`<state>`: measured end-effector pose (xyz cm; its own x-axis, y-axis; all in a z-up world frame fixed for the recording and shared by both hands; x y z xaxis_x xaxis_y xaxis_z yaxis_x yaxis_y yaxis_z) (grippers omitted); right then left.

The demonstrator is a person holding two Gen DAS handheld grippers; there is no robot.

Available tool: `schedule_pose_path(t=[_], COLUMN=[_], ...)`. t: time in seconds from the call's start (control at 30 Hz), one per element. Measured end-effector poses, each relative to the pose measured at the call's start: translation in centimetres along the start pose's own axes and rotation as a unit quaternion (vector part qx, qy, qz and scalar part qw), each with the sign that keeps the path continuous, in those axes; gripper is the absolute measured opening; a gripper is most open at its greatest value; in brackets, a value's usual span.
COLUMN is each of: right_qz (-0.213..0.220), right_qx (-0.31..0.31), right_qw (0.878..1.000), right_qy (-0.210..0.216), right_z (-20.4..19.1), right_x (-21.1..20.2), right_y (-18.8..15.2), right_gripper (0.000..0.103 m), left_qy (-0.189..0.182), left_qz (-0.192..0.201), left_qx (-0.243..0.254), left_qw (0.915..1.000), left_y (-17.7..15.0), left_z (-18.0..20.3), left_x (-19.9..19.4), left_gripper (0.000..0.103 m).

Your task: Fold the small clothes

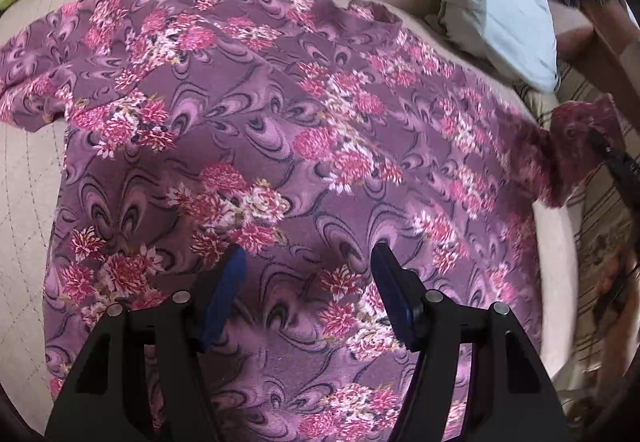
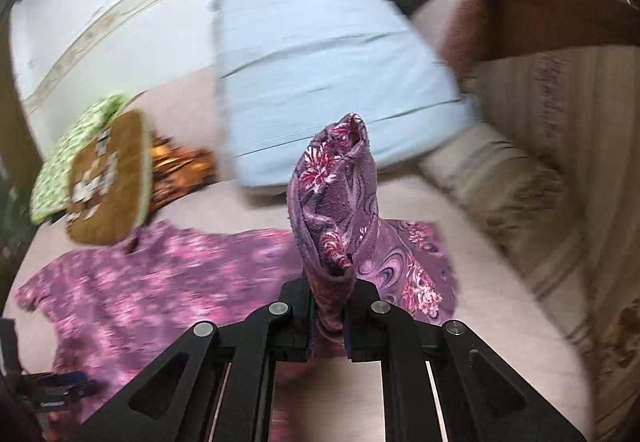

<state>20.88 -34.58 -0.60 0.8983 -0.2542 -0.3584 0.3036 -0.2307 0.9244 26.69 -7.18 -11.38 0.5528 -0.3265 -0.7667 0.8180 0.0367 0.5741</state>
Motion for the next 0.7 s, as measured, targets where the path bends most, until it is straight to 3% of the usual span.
schedule_pose_path(t=[0.27, 0.47, 0.7], right_qz=[-0.031, -0.056, -0.086], right_qx=[-0.008, -0.019, -0.007], right_qw=[0.994, 0.982, 0.967], right_qy=[0.107, 0.181, 0.238], right_z=[-13.1, -23.0, -30.5], right_x=[2.6, 3.5, 4.3], right_y=[-2.3, -4.9, -6.8], right_gripper=[0.009, 0.009, 0.009], left_qy=[0.011, 0.047, 0.081], left_qz=[0.012, 0.03, 0.049], left_qx=[-0.015, -0.026, -0.049], left_qw=[0.9998, 0.9981, 0.9943], left_y=[1.8, 3.1, 3.6], left_z=[-3.6, -8.3, -13.5], left_x=[-1.3, -3.7, -6.7], left_gripper=[0.064, 0.065, 0.065])
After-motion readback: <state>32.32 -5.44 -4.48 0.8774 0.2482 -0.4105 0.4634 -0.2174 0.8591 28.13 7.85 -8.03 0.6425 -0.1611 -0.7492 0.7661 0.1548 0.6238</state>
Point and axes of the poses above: each gripper's, at about its wrist camera, not at the fingertips, and x roughly the way its jaws point, z to its right, y to its top, the point moved 6 cm from there along x, roughly the way its jaws point, and after that the axes turned 15 degrees about z, right-handed, at the moved point
